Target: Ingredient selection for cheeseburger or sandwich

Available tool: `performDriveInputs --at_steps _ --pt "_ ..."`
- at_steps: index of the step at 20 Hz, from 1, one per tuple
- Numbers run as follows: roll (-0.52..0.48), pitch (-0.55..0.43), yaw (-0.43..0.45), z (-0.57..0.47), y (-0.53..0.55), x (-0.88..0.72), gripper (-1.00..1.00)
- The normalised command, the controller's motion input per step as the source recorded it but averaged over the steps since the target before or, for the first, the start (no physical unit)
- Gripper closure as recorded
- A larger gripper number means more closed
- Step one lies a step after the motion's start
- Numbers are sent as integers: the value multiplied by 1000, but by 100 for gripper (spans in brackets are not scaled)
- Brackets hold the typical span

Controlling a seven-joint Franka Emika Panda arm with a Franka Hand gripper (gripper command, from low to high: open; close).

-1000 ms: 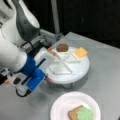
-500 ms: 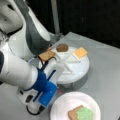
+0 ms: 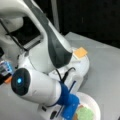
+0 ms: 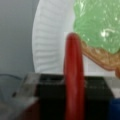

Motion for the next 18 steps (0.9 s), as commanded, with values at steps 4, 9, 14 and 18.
performDriveInputs --at_steps 4,9,14,18 --pt "180 11 123 -122 -189 377 100" --pt "208 4 114 -22 -183 217 100" --pt "283 -44 97 -85 -115 182 100" --pt "306 -77 90 -166 -132 155 100"
